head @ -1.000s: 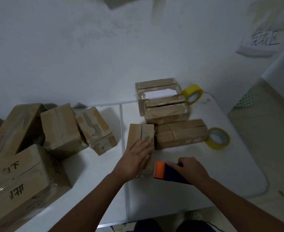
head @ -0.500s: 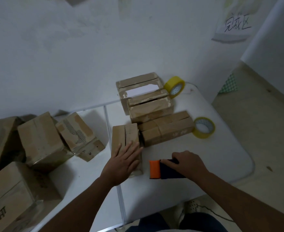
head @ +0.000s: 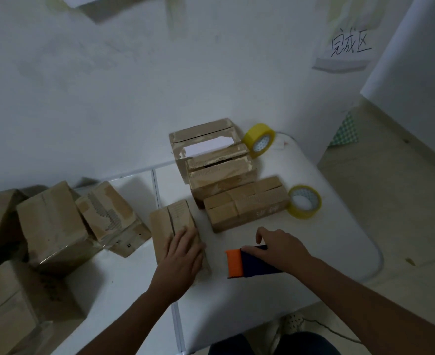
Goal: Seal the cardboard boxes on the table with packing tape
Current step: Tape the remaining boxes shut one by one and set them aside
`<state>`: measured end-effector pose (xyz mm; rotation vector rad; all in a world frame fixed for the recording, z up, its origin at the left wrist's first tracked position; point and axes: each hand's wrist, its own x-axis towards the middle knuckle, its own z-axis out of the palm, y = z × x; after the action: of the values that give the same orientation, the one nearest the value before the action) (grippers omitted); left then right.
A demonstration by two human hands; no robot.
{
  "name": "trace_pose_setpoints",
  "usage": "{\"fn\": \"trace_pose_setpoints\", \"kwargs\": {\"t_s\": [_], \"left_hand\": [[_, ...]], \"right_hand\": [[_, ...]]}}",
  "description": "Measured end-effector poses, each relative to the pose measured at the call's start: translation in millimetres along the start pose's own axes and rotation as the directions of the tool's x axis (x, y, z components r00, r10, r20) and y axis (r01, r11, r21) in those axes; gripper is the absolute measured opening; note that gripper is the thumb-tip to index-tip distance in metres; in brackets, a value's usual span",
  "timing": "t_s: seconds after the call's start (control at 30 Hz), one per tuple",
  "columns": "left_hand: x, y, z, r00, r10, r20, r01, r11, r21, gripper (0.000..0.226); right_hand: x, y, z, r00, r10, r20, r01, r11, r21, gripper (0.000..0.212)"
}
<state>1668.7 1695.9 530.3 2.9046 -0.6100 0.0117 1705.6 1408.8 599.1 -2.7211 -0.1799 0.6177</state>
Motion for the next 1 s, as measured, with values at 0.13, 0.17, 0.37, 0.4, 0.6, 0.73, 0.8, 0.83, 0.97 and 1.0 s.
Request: {"fn": "trace_pose_setpoints", "kwargs": {"t_s": [0.13, 0.17, 0.37, 0.4, 0.6, 0.73, 0.8, 0.83, 0.97, 1.0], "left_hand": [[11, 6, -2, 0.998, 0.028, -0.049, -0.037, 0.979, -0.202, 0.019], [10, 4, -1, 0.998, 0.006, -0.061, -0.020, 0.970, -0.242, 0.019], [8, 2, 3, 0.993, 0.001, -0.121, -0.035, 0.962, -0.270, 0.018], [9, 3, 4, 0.991, 0.006, -0.131, -0.041, 0.964, -0.264, 0.017], [10, 8, 7, 0.993, -0.031, -0.113, -0.001, 0.960, -0.279, 0.018], [6, 11, 5, 0.992, -0.050, -0.117, 0.016, 0.961, -0.278, 0.015], [4, 12, 4, 0.992, -0.049, -0.115, 0.015, 0.961, -0.276, 0.014], [4, 12, 4, 0.993, -0.049, -0.111, 0.017, 0.962, -0.274, 0.013], [7, 14, 1, 0.994, -0.064, -0.092, 0.037, 0.960, -0.277, 0.013], [7, 14, 0, 0.993, -0.063, -0.098, 0.034, 0.961, -0.276, 0.012]], "right_hand": [[0, 2, -11, 0.989, -0.076, 0.123, 0.078, 0.997, -0.012, 0.038], [-1, 1, -14, 0.987, -0.095, 0.126, 0.097, 0.995, -0.015, 0.035], [-7, -17, -6, 0.981, -0.192, 0.024, 0.193, 0.966, -0.171, 0.033], [-6, -20, -1, 0.981, -0.194, 0.002, 0.191, 0.965, -0.182, 0.032], [-1, -28, 18, 0.990, -0.130, -0.047, 0.122, 0.982, -0.143, 0.033], [13, -14, 13, 0.993, 0.007, -0.115, -0.033, 0.975, -0.218, 0.037], [23, 4, 7, 0.986, 0.071, -0.153, -0.108, 0.963, -0.247, 0.036], [27, 10, 8, 0.979, 0.090, -0.183, -0.135, 0.959, -0.250, 0.035], [33, 18, 45, 0.989, 0.113, -0.092, -0.125, 0.983, -0.136, 0.034], [32, 18, 54, 0.991, 0.124, -0.039, -0.127, 0.990, -0.063, 0.044]]}}
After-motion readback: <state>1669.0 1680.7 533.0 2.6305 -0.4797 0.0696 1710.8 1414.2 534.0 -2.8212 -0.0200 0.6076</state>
